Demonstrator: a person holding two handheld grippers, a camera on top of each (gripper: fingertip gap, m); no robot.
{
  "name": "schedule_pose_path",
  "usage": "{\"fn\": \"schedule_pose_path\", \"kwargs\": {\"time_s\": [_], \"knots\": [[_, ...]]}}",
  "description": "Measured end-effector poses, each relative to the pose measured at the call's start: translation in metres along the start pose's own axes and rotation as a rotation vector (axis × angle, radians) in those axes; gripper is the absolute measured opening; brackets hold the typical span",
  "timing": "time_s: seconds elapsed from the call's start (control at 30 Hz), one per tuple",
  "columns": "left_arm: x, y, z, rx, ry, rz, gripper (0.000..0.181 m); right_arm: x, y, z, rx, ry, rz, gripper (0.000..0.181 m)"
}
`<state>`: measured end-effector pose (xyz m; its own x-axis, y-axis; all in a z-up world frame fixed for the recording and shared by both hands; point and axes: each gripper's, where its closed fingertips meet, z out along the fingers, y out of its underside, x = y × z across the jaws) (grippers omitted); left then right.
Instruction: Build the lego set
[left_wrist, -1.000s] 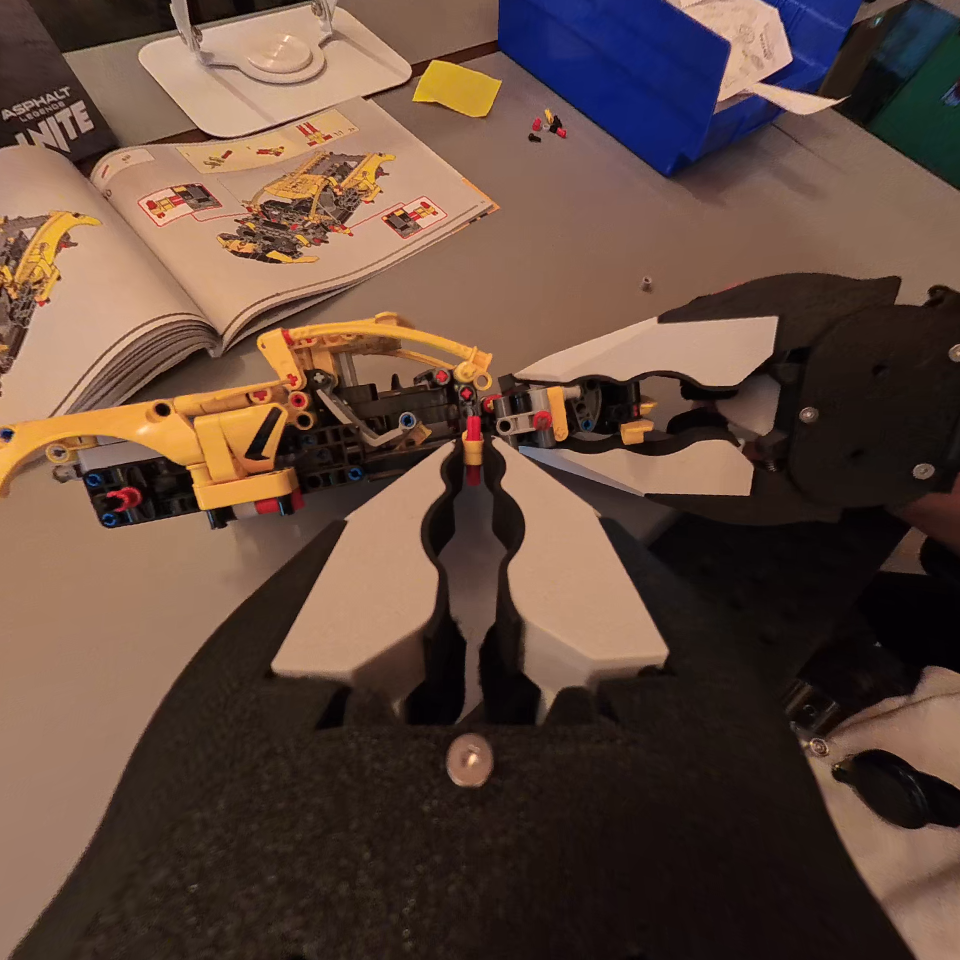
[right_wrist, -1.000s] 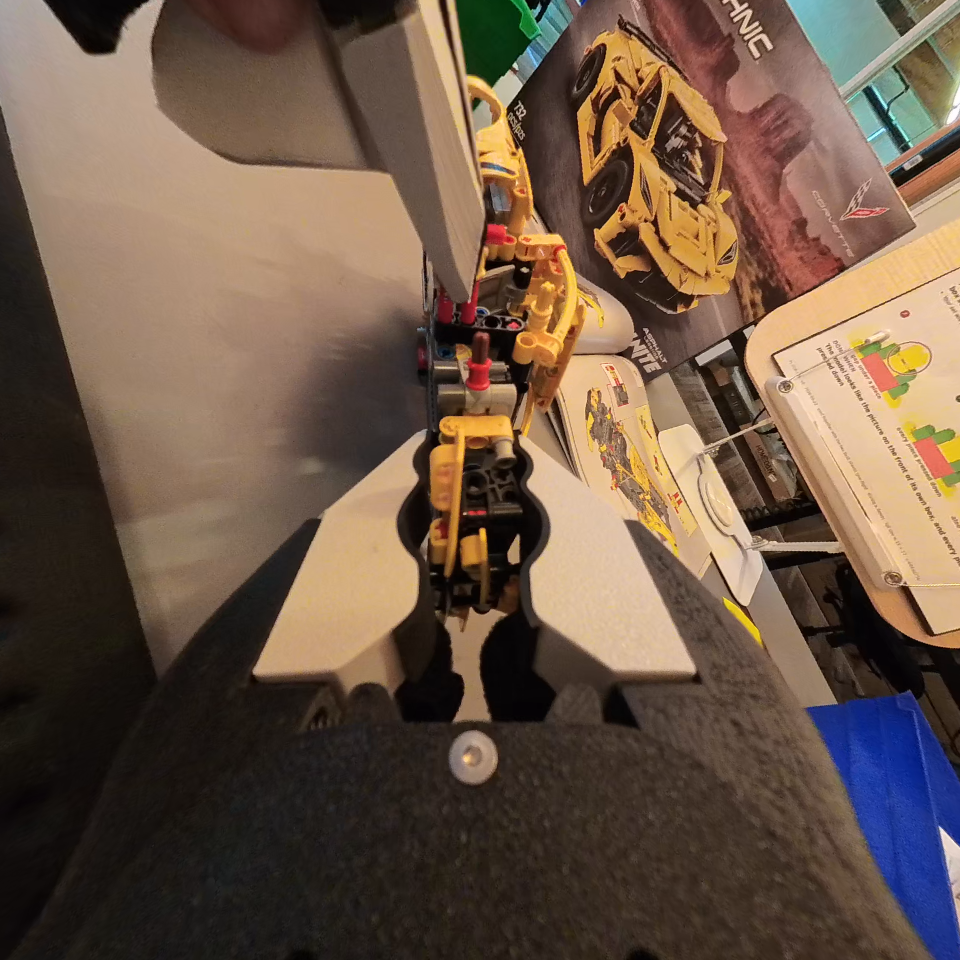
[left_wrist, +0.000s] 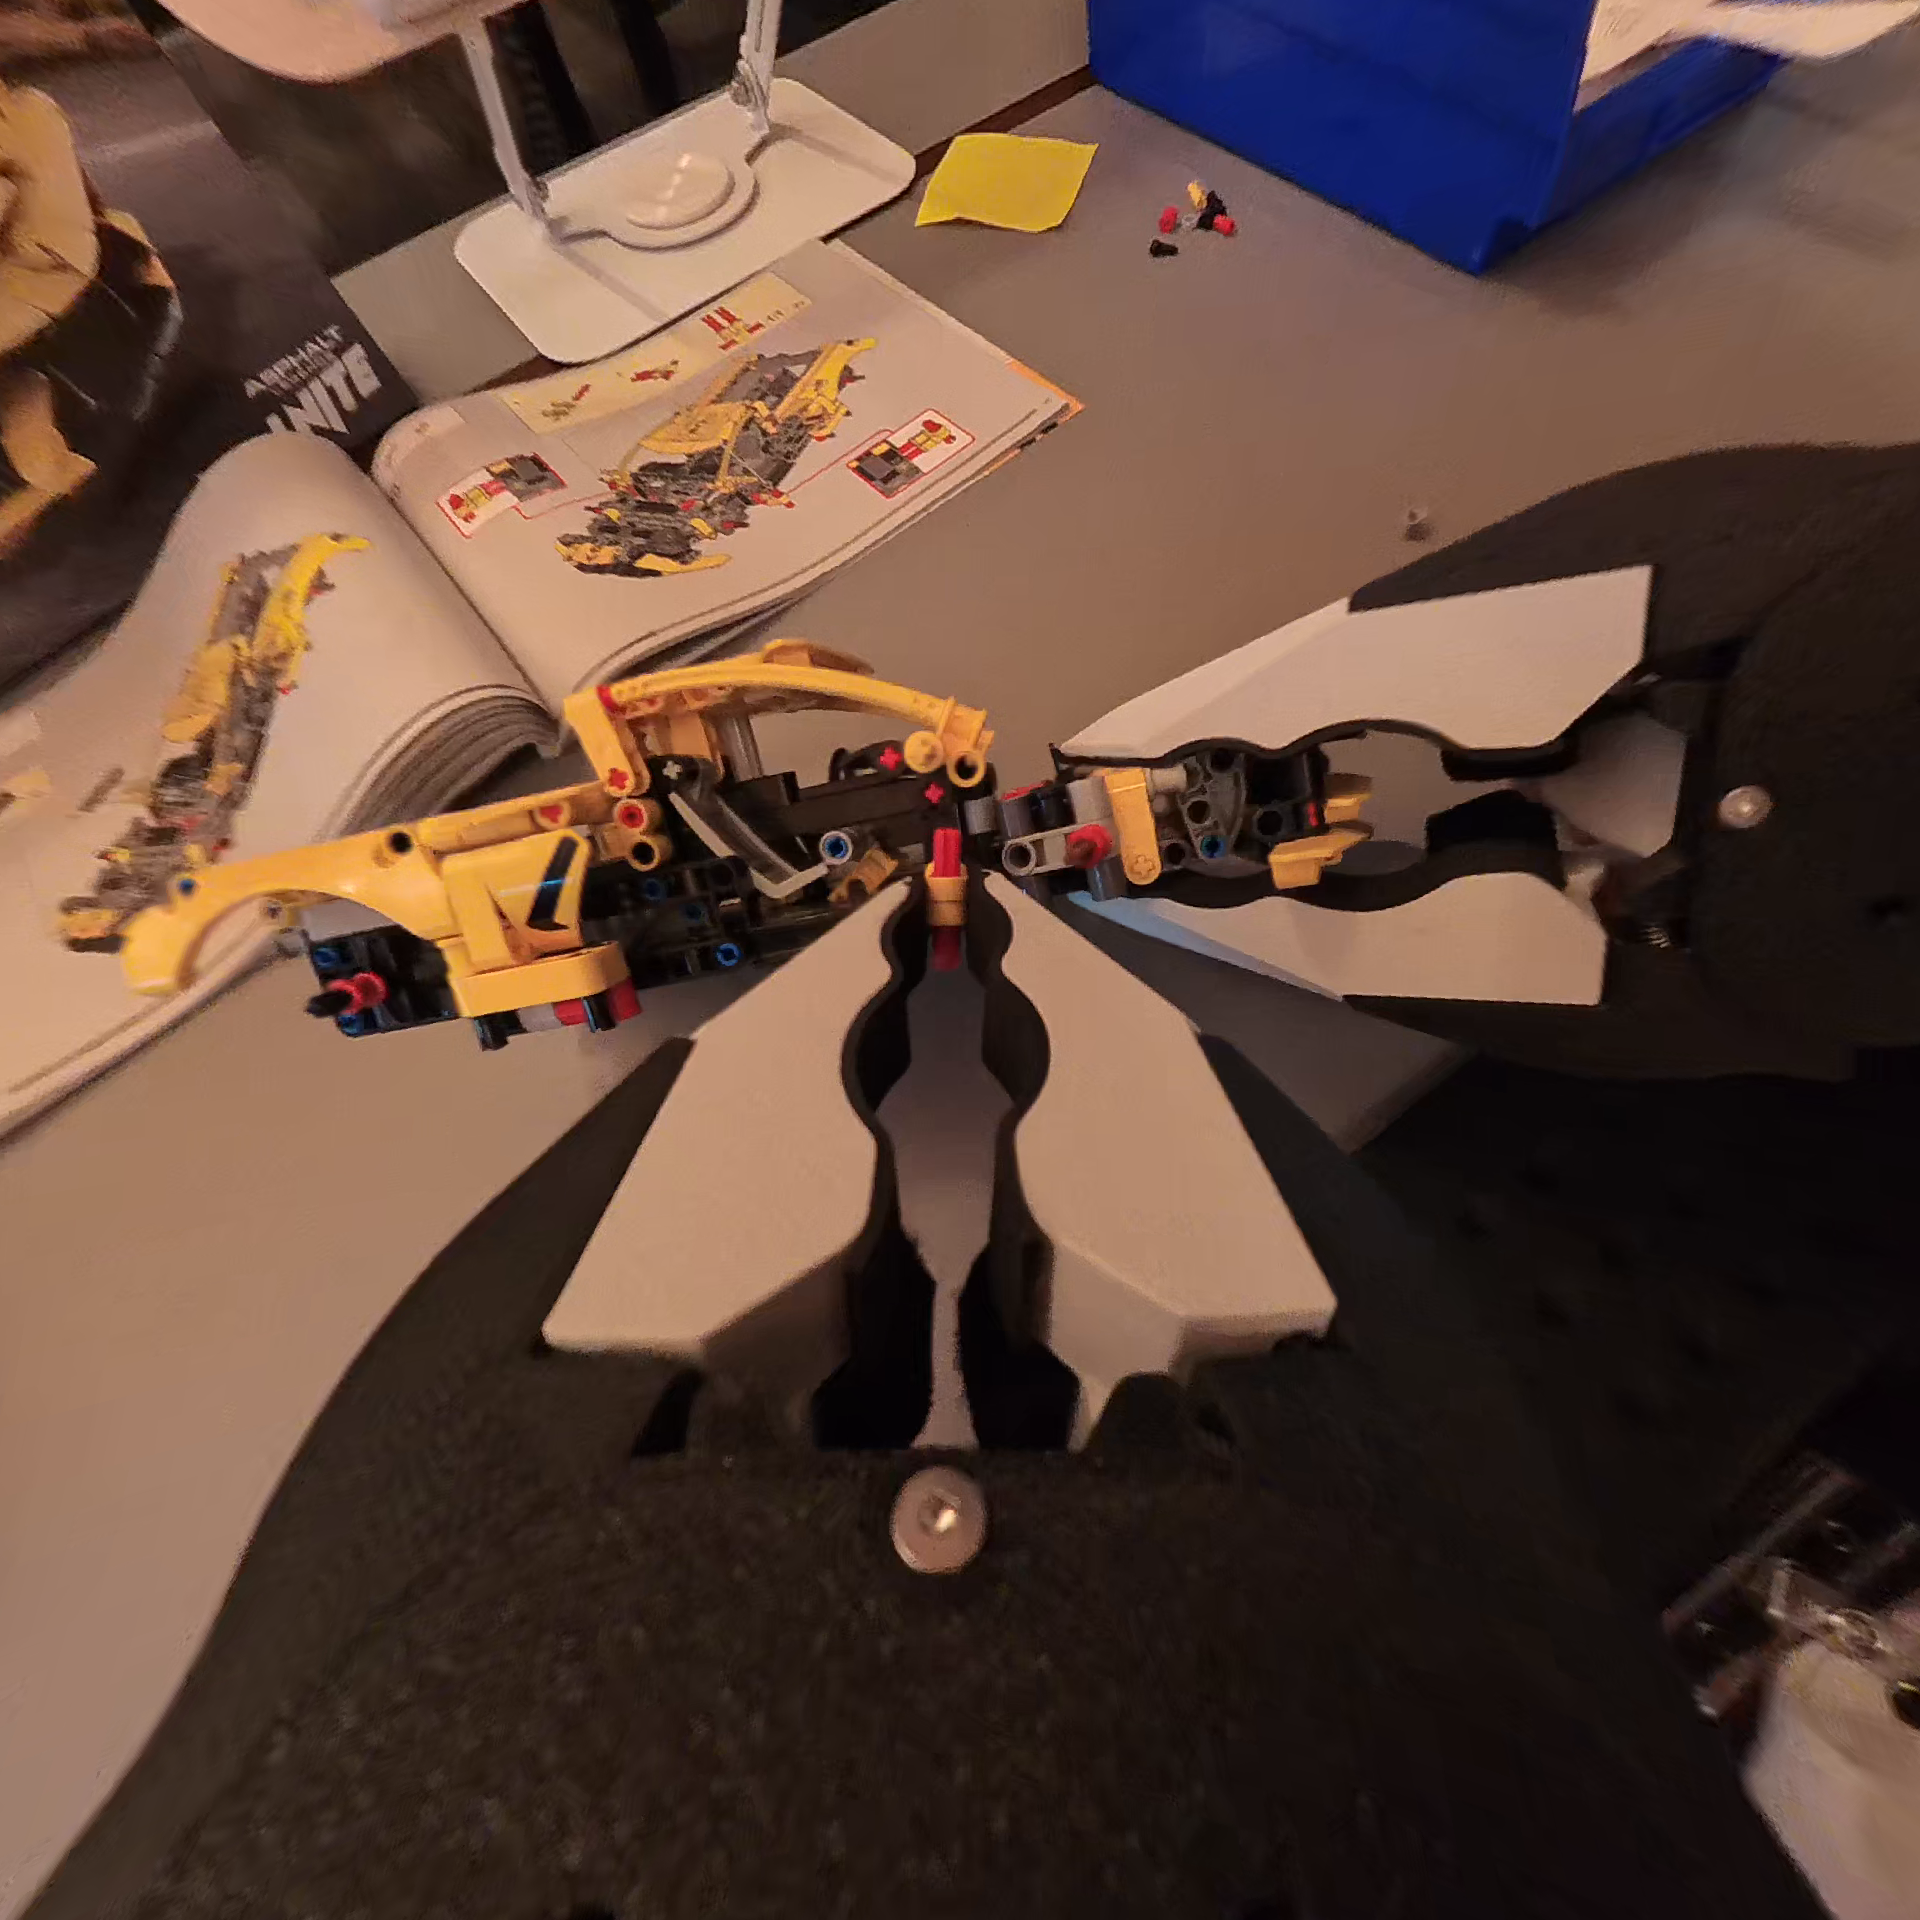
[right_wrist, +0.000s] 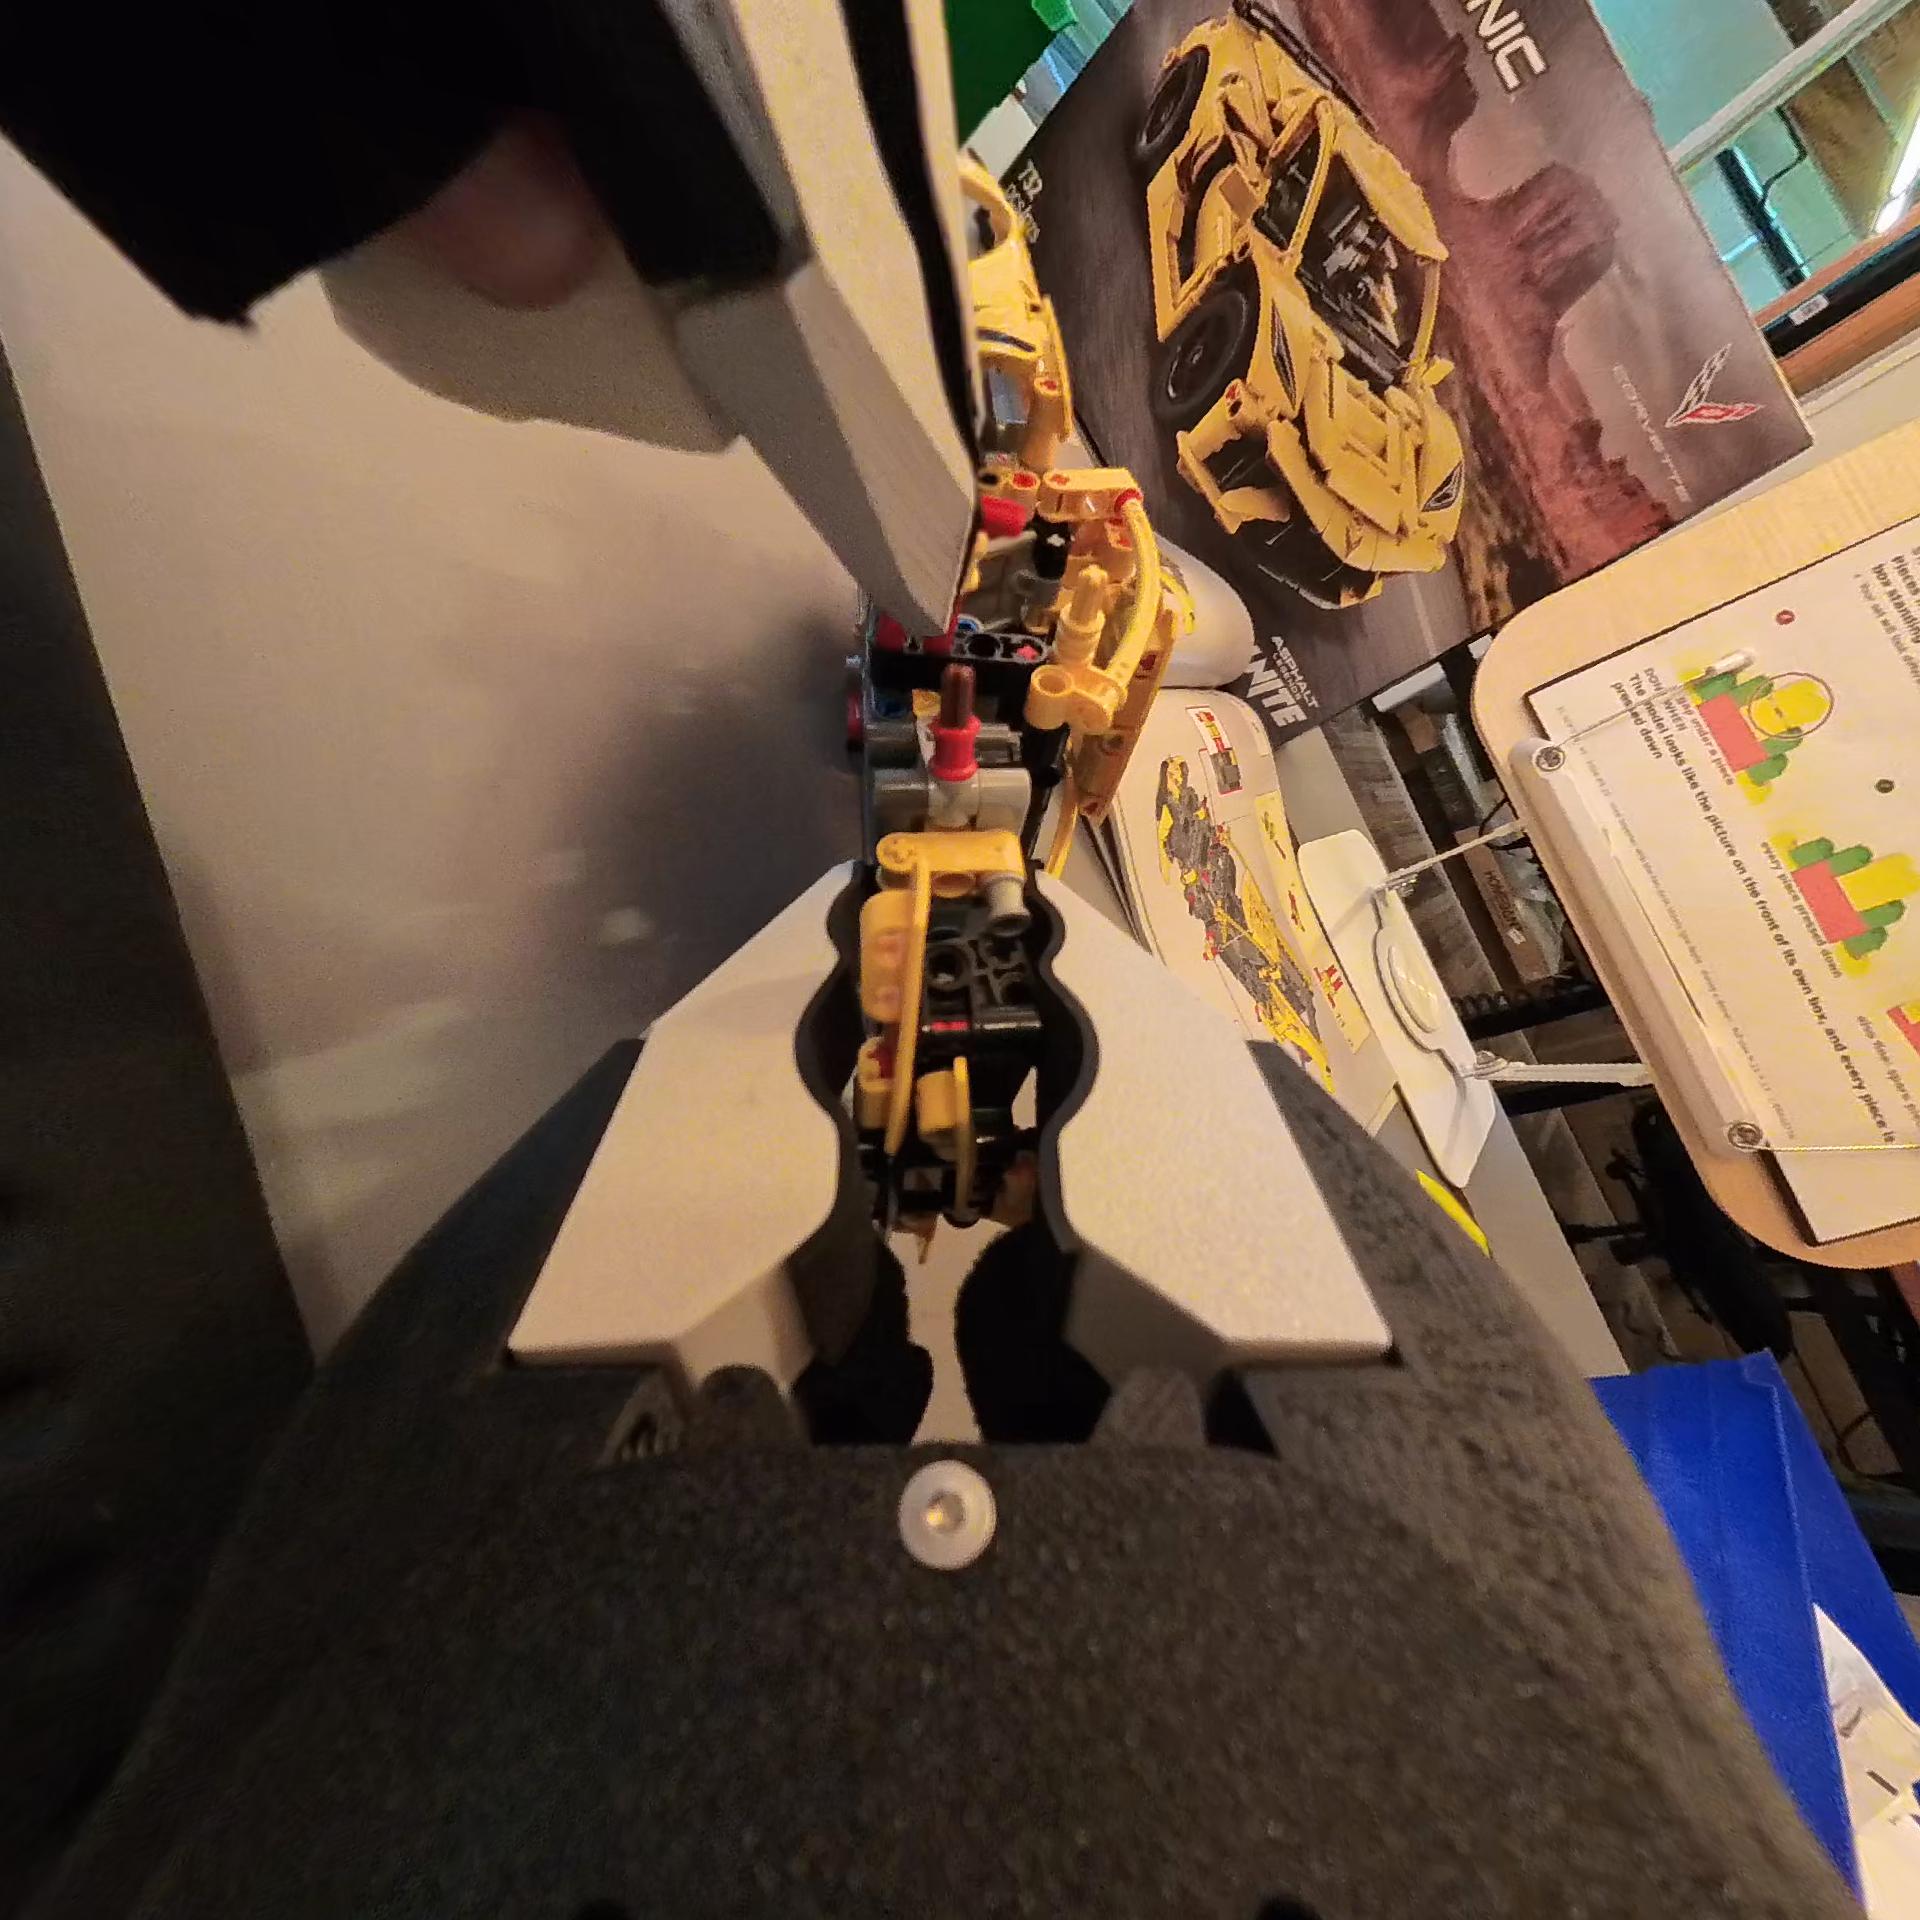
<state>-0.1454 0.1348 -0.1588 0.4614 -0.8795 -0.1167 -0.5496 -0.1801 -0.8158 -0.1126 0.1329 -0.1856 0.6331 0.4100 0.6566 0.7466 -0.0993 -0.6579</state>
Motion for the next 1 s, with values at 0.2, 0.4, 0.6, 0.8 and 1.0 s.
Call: {"fn": "schedule_pose_path", "kwargs": {"time_s": [0.2,0.4,0.6,0.8,1.0], "knots": [[-0.0013,-0.0011,0.0012,0.044,0.171,-0.21,0.007,0.0006,0.0008,-0.0001,-0.005,-0.001,0.01,0.026],[-0.0015,0.0018,0.0021,0.026,0.046,-0.043,0.007,0.0003,0.0003,0.0008,-0.009,0.009,-0.006,0.025],[-0.0021,-0.0001,0.0055,0.023,0.115,-0.238,0.007,0.0023,0.0024,0.0008,-0.022,0.026,-0.018,0.025],[-0.0017,0.0017,0.0057,-0.097,0.148,-0.141,0.007,0.0018,0.0021,0.0007,-0.025,0.027,-0.019,0.025],[0.0006,0.0046,0.0056,-0.085,0.114,-0.025,0.007,0.0011,0.0028,0.0006,-0.023,0.021,-0.014,0.025]]}}
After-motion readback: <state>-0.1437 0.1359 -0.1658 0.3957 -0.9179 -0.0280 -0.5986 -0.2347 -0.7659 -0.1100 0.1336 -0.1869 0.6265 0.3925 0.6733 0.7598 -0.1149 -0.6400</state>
